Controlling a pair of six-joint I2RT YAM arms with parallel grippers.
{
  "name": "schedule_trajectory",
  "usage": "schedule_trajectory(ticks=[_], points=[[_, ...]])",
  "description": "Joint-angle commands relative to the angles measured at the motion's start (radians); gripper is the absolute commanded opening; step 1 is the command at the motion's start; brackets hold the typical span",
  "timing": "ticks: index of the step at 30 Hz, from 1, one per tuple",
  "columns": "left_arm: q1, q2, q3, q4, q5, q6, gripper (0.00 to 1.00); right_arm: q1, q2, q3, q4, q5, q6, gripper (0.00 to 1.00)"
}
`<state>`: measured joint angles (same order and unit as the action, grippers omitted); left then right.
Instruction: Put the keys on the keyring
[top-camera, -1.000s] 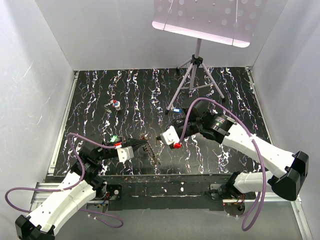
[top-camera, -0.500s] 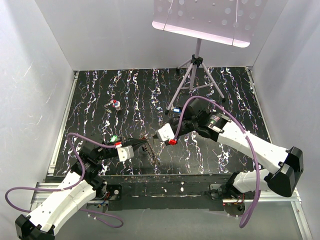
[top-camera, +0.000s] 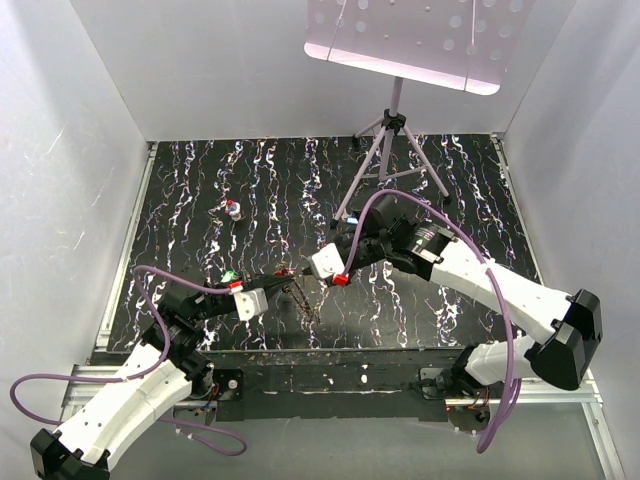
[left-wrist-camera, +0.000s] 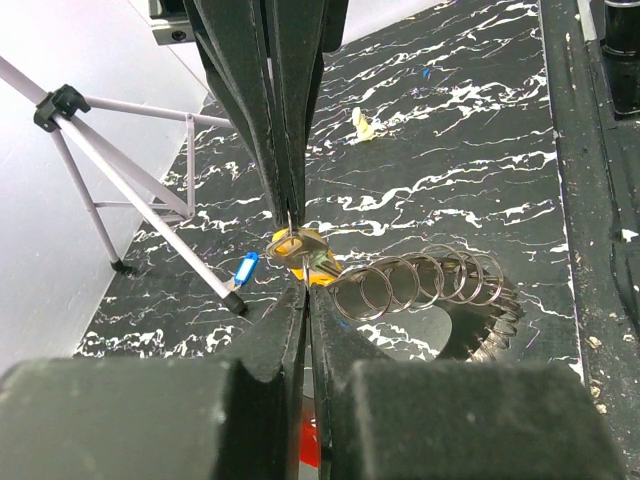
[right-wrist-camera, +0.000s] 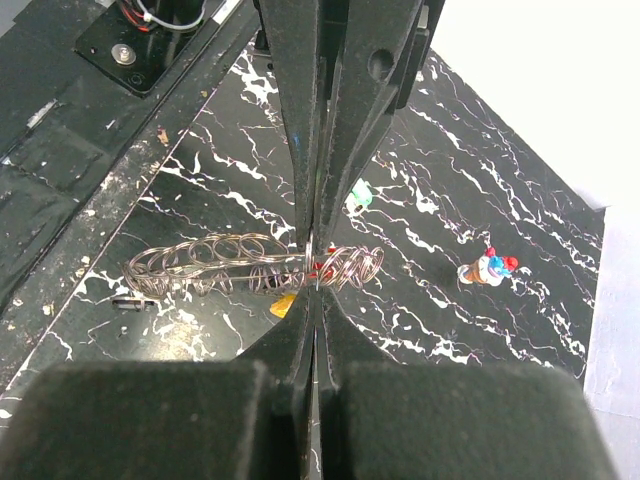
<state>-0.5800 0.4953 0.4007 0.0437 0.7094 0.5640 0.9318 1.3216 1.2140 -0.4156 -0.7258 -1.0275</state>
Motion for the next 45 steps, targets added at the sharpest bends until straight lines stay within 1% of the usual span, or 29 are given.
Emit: schedule_trajectory(ticks=[1, 21, 35, 45], points=[[-0.004, -0.011, 0.012, 0.061, -0.016, -0.007, 0.00, 0.012, 0.007, 0.051, 0.032, -0.017, 0.006, 0.01], [-0.003, -0.015, 0.013, 0.059, -0.025, -0.012, 0.00, 0.022, 0.011, 0.059, 0.026, -0.017, 0.015, 0.01], [-0.003, -0.012, 0.013, 0.059, -0.007, -0.015, 0.00, 0.025, 0.014, 0.056, 0.032, 0.006, 0.017, 0.01], [-0.004, -0.014, 0.013, 0.061, 0.005, -0.018, 0.00, 0.027, 0.025, 0.062, 0.018, -0.017, 0.015, 0.01]])
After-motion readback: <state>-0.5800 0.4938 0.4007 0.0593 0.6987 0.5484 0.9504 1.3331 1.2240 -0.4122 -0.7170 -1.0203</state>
